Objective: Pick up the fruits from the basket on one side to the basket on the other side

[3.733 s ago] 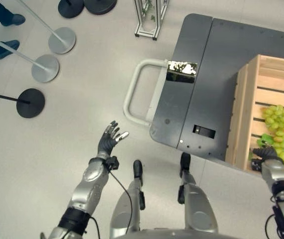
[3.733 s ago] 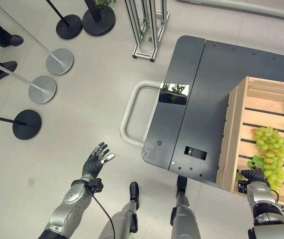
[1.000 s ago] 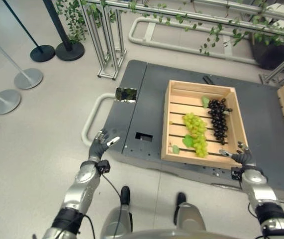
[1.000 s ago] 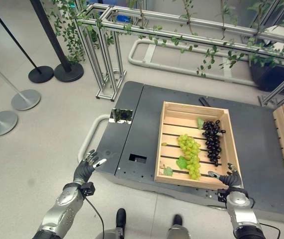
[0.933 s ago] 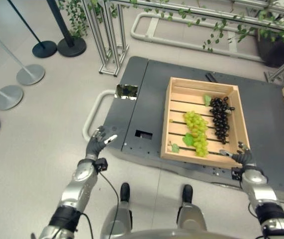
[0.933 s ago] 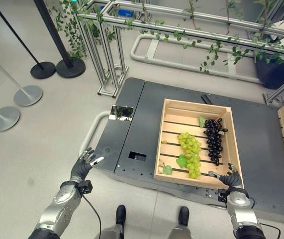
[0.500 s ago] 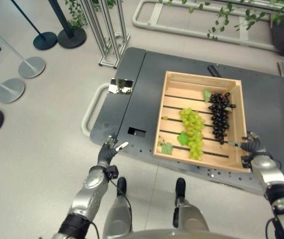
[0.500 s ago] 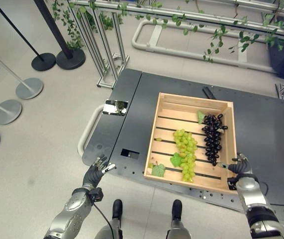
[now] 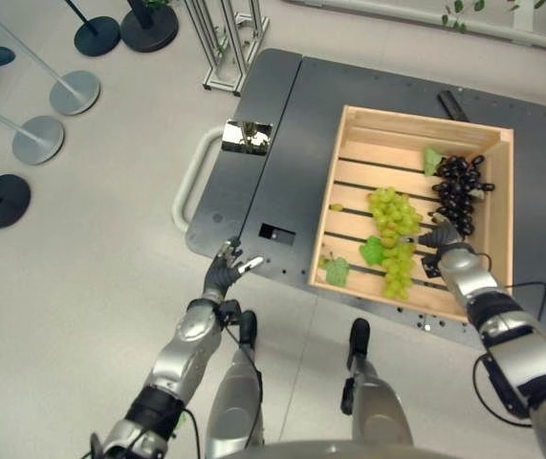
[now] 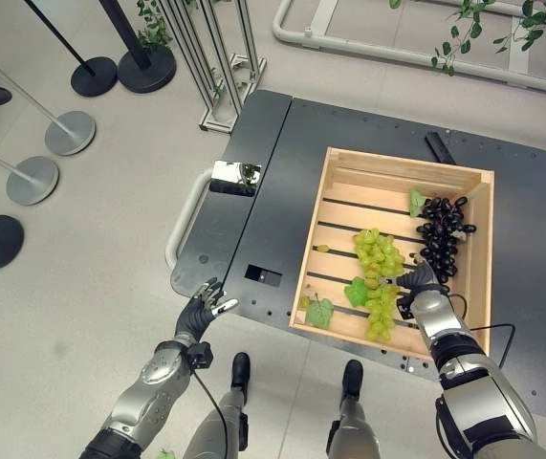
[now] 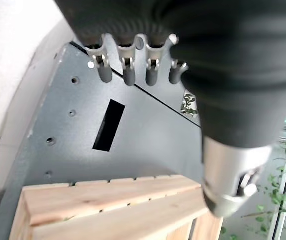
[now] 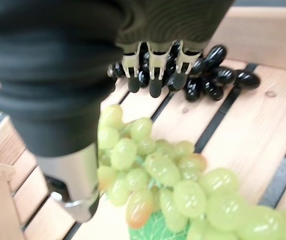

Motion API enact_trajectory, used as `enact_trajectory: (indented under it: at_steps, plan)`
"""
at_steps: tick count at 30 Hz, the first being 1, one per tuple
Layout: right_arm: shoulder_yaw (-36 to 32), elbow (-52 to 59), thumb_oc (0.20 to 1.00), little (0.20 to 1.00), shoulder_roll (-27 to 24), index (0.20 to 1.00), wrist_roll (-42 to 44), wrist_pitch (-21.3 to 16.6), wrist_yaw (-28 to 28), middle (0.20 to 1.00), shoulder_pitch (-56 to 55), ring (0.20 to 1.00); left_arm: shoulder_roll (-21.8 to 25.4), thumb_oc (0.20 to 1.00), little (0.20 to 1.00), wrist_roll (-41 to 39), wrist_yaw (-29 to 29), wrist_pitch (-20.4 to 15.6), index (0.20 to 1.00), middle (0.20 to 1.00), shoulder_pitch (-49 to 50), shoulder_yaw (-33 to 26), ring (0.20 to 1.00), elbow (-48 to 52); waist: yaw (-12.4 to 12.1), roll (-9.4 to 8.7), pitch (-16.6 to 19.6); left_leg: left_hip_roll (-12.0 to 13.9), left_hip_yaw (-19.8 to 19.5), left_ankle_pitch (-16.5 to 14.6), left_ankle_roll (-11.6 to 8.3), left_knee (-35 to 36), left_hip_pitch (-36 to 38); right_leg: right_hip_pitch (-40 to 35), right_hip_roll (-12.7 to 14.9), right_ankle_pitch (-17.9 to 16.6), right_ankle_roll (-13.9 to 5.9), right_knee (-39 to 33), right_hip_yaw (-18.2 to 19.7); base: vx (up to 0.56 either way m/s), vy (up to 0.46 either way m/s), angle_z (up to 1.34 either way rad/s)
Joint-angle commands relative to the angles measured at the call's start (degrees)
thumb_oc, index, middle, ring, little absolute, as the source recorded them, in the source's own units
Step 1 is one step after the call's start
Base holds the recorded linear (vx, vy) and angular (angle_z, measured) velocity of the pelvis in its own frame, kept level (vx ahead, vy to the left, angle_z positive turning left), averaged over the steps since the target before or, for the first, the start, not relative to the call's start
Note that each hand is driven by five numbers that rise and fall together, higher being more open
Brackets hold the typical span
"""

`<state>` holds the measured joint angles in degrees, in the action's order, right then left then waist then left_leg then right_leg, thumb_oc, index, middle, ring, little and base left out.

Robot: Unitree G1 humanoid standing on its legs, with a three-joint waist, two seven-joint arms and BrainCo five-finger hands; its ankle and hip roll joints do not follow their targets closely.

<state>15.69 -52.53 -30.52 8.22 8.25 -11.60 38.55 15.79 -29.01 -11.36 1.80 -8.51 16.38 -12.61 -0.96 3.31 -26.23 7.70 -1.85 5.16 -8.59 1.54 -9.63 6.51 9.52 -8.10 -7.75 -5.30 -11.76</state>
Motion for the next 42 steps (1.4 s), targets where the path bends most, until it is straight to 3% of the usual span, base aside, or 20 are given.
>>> enact_trajectory:
  at_steps: [1,5,12,17,24,33,42]
  plan:
    - [2.45,2.30,1.000,1.000,0.32,1.000,-2.30,-0.82,-0.72,1.000,2.80,1.000,-0.48,1.000,1.000,-1.30,-0.78,-3.10,1.000,1.000,-0.44,0.56,1.000,0.96,-1.04,-3.33,0.89,-2.82,-0.05,-1.34,0.66,-0.82,-3.27,-0.18,0.31,12.07,-1.65,4.87,-1.73,0.00,0.000,0.00]
    - [3.28,1.20,1.000,1.000,1.83,1.000,-1.70,-0.74,-0.88,1.000,4.27,1.000,-0.37,1.000,1.000,-1.63,-1.35,-3.26,1.000,1.000,-1.65,0.99,1.000,0.80,-1.40,-3.79,0.17,-2.88,-0.17,-1.25,0.76,-0.86,-3.88,0.63,0.44,11.76,-1.67,5.10,-1.63,-0.01,0.004,0.00]
    - [0.03,-1.94,1.000,1.000,8.82,1.000,6.35,-1.93,-3.37,1.000,3.20,1.000,-1.03,1.000,1.000,-2.16,-2.50,-2.86,1.000,1.000,-2.31,0.91,1.000,-0.10,-2.10,-4.03,-0.99,-3.04,-0.38,-1.05,0.94,-1.03,-4.69,1.50,0.34,11.62,-1.54,5.63,-1.53,0.00,0.000,0.00]
    - [0.05,-4.75,1.000,1.000,12.99,1.000,7.48,-1.84,-4.51,1.000,2.86,1.000,-1.26,1.000,1.000,-2.80,-3.56,-2.94,1.000,1.000,-2.48,1.20,1.000,-0.47,-2.73,-4.00,-1.94,-2.99,-0.88,-0.94,1.11,-1.19,-5.53,2.38,0.39,11.59,-1.44,6.16,-1.51,0.00,0.000,0.00]
    - [-4.02,-12.94,1.000,1.000,14.28,1.000,12.41,-2.67,-8.30,1.000,4.15,1.000,-1.16,1.000,1.000,-3.65,-5.03,-3.58,1.000,1.000,-2.91,2.39,1.000,1.37,-3.73,-3.06,-3.28,-3.59,-1.72,-1.14,1.67,-1.64,-6.58,3.31,0.50,11.53,-1.49,6.64,-1.42,-0.01,0.011,0.03]
    - [-5.71,-15.69,1.000,1.000,17.14,1.000,16.04,-3.67,-12.07,1.000,3.83,1.000,-1.66,1.000,1.000,-5.00,-7.42,-4.48,1.000,1.000,-3.50,3.81,1.000,1.32,-4.05,-2.02,-3.56,-4.45,-1.98,-1.36,2.30,-1.97,-8.11,5.01,1.01,11.35,-1.63,7.02,-1.11,0.00,0.023,0.03]
    - [-2.89,-20.85,1.000,1.000,16.31,1.000,11.07,-1.37,-11.50,1.000,7.01,1.000,-1.13,1.000,1.000,-4.69,-7.82,-5.96,1.000,1.000,-4.80,6.76,1.000,4.23,-5.19,-0.53,-3.57,-5.11,-2.56,-1.21,2.58,-2.62,-11.35,7.69,1.30,11.37,-1.62,7.77,-1.39,0.00,0.005,0.01]
